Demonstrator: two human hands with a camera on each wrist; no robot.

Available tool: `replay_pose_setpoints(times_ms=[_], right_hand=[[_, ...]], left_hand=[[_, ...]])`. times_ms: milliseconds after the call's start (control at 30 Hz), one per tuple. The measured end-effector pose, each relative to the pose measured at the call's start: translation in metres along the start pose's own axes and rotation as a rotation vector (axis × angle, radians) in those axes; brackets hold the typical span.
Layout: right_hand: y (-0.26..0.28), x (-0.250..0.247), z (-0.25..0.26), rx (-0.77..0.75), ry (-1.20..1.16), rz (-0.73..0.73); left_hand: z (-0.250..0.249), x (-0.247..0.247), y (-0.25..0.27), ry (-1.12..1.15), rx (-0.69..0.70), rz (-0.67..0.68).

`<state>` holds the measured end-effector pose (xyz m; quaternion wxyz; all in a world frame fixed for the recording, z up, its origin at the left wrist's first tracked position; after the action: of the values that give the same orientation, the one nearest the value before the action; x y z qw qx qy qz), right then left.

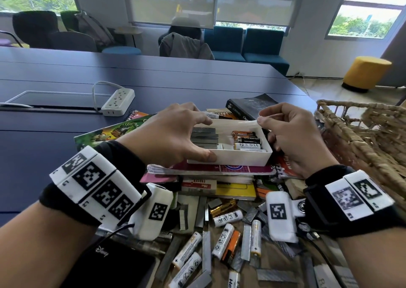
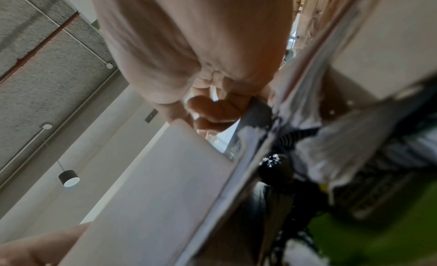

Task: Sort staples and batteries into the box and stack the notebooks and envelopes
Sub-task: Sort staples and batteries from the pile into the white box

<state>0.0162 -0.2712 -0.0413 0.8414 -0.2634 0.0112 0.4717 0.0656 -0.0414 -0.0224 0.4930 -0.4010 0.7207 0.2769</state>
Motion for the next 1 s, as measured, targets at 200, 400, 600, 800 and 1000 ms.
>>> replay_pose_setpoints(times_ms=[200,400,600,800,1000], right_hand=[[0.005,-0.004,0.037,-0.183,0.141,-0.036],[0.028,0.033,0.097,-0.451,0.38,0.383],[0.084,0.08,0.088,-0.348,0.477,1.069],[0.119,0.109,0.078,-0.31,0.436,1.256],[0.145,0.117,0.08,-0.337,0.509,1.428]], left_hand=[[-0.005,0.003,0.004,-0.034,0.016,0.007],[-0.014,-0.006,0.009,0.011,0.072,-0.036],[-0.023,-0.028,0.016,0.081,0.113,-0.14],[-0.026,-0.037,0.018,0.133,0.101,-0.15],[-0.027,-0.039,0.02,0.156,0.115,-0.153]])
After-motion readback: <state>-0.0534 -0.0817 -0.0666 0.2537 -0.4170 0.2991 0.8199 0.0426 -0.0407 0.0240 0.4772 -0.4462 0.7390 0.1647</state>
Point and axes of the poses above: each hand's wrist, its own y-axis away from the middle knuckle, its own x-axis out of the palm, z = x × y, the point moved 9 cm from there along -y, towards the middle knuckle, and after that the axes turned 13 degrees about -x, right-handed, at the moved point
